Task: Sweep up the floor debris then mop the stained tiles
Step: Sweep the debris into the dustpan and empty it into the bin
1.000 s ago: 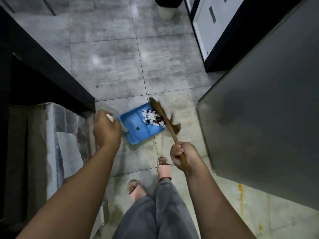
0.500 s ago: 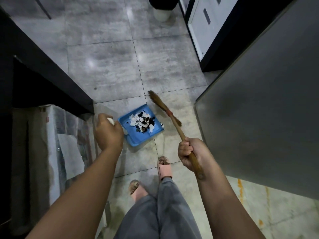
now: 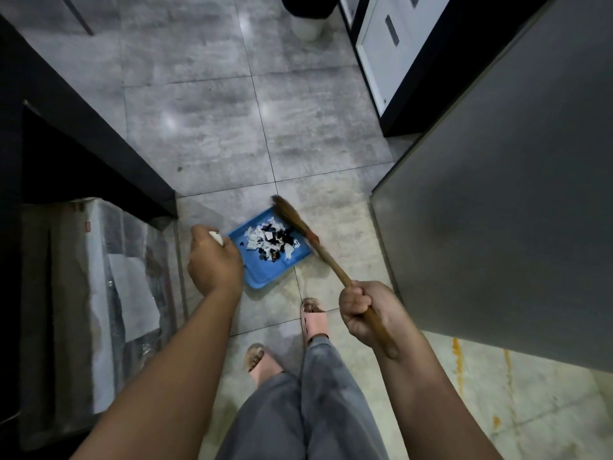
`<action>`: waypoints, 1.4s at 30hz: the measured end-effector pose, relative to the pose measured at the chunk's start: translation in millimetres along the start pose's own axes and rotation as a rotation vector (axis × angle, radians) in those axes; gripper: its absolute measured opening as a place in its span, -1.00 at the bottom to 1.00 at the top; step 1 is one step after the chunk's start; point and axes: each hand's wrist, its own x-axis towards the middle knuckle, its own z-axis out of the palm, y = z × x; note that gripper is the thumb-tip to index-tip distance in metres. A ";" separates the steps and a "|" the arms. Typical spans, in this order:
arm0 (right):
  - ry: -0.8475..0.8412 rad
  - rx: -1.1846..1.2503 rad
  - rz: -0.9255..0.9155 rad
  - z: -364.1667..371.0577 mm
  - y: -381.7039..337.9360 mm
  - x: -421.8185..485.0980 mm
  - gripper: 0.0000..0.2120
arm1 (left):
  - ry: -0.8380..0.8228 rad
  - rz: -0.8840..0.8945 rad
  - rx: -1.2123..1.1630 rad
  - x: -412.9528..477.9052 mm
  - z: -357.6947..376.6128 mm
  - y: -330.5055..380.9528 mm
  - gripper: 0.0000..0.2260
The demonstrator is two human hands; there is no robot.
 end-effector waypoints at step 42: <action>-0.049 -0.231 0.033 -41.6 16.9 20.9 -0.66 | 0.069 -0.246 -0.556 -70.0 -17.0 -64.1 -0.82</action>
